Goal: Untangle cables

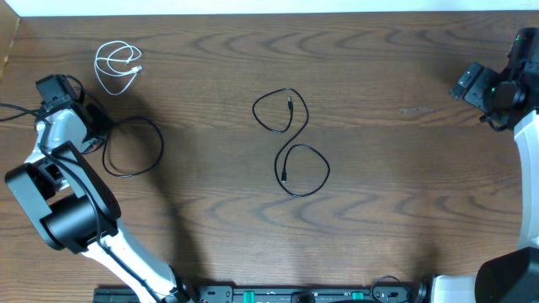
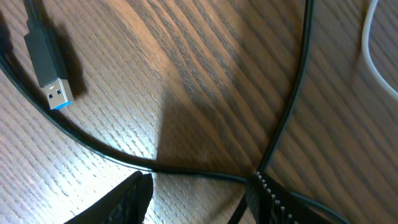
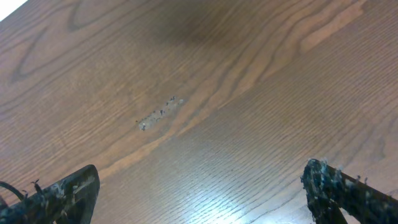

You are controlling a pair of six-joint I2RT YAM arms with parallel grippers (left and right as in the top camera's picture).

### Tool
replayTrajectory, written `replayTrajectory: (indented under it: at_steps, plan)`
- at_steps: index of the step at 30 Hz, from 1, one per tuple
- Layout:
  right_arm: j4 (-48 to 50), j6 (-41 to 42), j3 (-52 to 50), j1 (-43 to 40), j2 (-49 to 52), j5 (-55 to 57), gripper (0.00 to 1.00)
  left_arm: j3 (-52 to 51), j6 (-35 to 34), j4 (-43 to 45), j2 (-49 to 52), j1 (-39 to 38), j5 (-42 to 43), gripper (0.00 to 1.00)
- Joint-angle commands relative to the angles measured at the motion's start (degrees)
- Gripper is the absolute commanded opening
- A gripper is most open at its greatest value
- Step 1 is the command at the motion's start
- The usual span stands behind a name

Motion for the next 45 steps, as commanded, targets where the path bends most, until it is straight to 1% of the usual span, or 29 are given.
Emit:
replayTrajectory:
  at_steps: [1, 5, 7, 9, 12, 16, 23, 25, 28, 34, 41, 44, 45]
  plan:
    - [-0.1, 0.7, 0.0, 0.0, 0.3, 0.5, 0.99, 0.0, 0.7, 0.6, 1.9, 0.2, -0.9, 0.53]
    - [-0.1, 0.7, 0.0, 0.0, 0.3, 0.5, 0.99, 0.0, 1.5, 1.4, 2.0, 0.2, -0.8, 0.53]
    - [-0.1, 0.7, 0.0, 0.0, 0.3, 0.5, 0.99, 0.0, 4.4, 1.6, 2.0, 0.2, 0.0, 0.54]
    - [-0.1, 0.7, 0.0, 0.0, 0.3, 0.5, 0.99, 0.0, 7.4, 2.0, 2.0, 0.2, 1.5, 0.64]
    - [-0.1, 0.7, 0.0, 0.0, 0.3, 0.5, 0.99, 0.0, 9.3, 3.3, 2.0, 0.2, 4.8, 0.69]
    - [-0.1, 0.7, 0.0, 0.0, 0.3, 0.5, 0.99, 0.0, 14.1, 4.8, 2.0, 0.2, 11.6, 0.68]
    - [-0.1, 0.7, 0.0, 0.0, 0.3, 0.5, 0.99, -0.9, 23.8, 4.4, 2.0, 0.2, 11.1, 0.65]
    - [-0.1, 0.7, 0.0, 0.0, 0.3, 0.5, 0.99, -1.4, 25.2, 4.4, 2.0, 0.3, 11.1, 0.61]
    - [-0.1, 0.7, 0.0, 0.0, 0.3, 0.5, 0.99, -2.1, 25.5, 5.0, 2.0, 0.2, 11.0, 0.6]
    - [-0.1, 0.7, 0.0, 0.0, 0.3, 0.5, 0.99, -2.3, 25.4, 5.0, 3.1, 0.3, 6.1, 0.59]
    - [-0.1, 0.7, 0.0, 0.0, 0.3, 0.5, 0.99, -2.3, 25.4, 5.0, 5.2, 0.6, 6.1, 0.57]
    - [-0.1, 0.7, 0.0, 0.0, 0.3, 0.5, 0.99, -2.3, 25.4, 5.2, 6.0, 0.6, 6.1, 0.36]
    - [-0.1, 0.7, 0.0, 0.0, 0.3, 0.5, 0.99, -2.3, 25.3, 5.4, 6.0, 0.7, 6.1, 0.3]
